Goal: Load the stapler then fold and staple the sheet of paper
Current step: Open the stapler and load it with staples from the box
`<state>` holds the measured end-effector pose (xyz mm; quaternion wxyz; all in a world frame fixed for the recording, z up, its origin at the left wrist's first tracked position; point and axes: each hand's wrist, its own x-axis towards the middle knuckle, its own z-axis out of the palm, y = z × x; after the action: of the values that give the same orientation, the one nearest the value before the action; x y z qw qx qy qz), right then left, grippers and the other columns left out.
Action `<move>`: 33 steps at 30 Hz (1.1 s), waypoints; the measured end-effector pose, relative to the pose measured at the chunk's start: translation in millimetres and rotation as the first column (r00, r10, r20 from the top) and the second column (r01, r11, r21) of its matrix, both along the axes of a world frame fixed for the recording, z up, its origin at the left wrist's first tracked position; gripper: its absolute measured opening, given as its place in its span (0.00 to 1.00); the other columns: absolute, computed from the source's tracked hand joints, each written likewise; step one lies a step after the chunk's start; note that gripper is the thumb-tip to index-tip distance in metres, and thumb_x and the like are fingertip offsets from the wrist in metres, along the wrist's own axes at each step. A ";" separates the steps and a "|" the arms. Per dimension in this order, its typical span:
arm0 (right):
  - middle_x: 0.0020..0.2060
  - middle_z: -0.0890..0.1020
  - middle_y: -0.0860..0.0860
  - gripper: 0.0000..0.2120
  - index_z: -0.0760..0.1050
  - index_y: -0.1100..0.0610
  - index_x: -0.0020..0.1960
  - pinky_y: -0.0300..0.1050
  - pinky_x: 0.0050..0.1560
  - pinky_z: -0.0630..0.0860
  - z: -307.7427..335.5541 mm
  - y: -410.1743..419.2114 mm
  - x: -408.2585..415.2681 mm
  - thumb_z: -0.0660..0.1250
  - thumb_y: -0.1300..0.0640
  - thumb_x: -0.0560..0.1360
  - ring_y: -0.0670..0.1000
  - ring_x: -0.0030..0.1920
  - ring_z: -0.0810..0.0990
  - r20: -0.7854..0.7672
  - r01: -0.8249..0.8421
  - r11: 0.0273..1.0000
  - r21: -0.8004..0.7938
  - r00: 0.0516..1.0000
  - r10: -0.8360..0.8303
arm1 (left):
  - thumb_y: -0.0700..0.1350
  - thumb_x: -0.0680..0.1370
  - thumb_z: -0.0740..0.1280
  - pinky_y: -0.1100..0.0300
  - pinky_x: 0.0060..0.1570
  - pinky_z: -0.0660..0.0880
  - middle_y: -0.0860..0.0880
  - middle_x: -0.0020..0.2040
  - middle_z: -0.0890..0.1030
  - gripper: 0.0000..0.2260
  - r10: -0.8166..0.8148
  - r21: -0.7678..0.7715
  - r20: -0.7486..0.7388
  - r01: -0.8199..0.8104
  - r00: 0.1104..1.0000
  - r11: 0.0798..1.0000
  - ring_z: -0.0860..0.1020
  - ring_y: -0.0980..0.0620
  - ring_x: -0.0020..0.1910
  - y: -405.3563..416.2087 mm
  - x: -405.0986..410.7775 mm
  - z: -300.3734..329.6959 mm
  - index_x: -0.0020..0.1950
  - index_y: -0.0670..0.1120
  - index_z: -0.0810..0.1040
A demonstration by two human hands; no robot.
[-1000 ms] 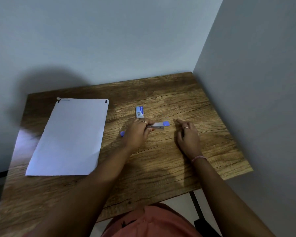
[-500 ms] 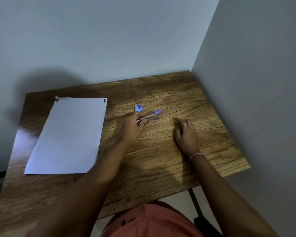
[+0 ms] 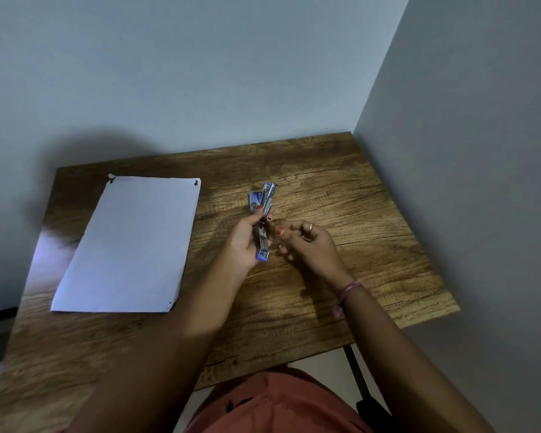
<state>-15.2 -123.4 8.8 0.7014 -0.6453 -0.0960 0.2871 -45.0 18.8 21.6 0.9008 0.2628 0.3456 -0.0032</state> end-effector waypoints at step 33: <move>0.43 0.85 0.51 0.07 0.84 0.60 0.49 0.24 0.44 0.70 -25.2 -25.9 25.5 0.73 0.61 0.71 0.47 0.45 0.82 0.559 0.574 0.757 -0.312 0.755 -0.342 | 0.37 0.78 0.65 0.68 0.52 0.69 0.45 0.62 0.79 0.14 -0.067 0.958 -0.213 0.222 0.975 0.179 0.77 0.51 0.59 12.0 -41.9 -22.2 0.65 0.41 0.75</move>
<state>10.2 -149.3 -16.3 0.5302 -0.8460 -0.0245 -0.0503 -86.9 30.7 -0.7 0.5017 0.8043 0.2968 0.1155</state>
